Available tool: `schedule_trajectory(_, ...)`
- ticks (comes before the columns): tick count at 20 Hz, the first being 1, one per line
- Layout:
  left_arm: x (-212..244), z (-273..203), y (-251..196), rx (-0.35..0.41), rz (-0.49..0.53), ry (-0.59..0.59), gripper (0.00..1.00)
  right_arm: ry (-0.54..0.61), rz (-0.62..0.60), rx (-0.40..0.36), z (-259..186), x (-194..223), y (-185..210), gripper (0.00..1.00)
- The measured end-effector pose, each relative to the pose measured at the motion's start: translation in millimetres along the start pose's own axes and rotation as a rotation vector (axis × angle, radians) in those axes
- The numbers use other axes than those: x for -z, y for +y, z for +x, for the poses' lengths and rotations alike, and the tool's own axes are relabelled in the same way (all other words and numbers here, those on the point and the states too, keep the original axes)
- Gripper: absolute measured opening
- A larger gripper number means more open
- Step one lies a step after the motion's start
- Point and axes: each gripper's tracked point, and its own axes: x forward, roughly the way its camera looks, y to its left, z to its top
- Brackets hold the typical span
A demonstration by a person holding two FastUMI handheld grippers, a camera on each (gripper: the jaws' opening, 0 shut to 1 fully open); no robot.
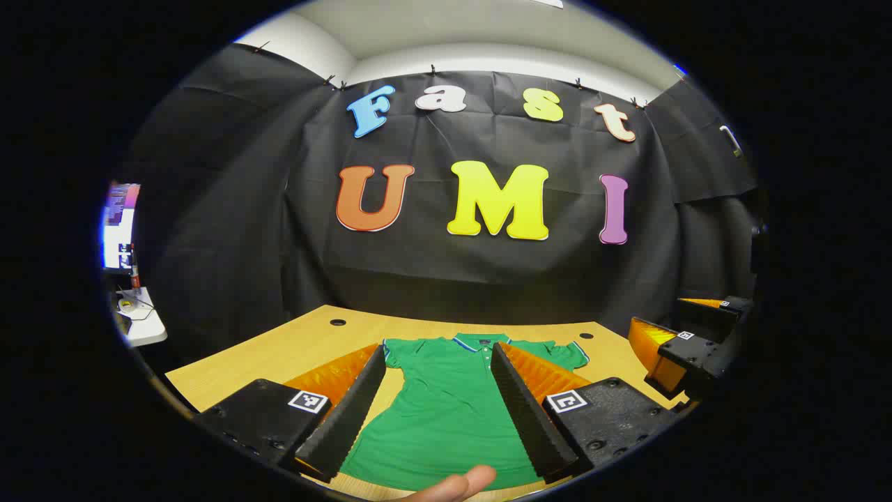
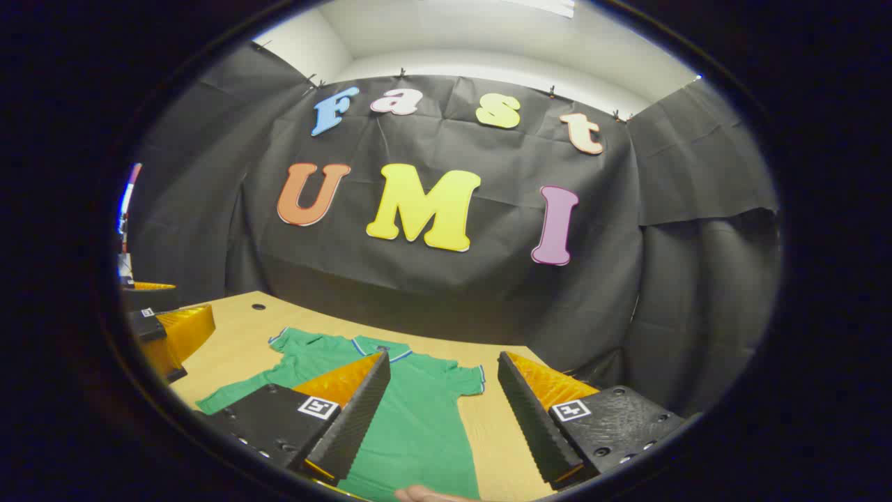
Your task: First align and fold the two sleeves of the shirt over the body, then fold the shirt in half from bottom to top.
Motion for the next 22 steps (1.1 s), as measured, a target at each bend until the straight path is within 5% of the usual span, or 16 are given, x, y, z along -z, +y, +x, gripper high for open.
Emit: schedule_trajectory(22, 16, 15, -10, 0.019, 0.001, 0.024, 0.98, 0.048, 0.027, 0.016, 33, 19, -24, 0.95)
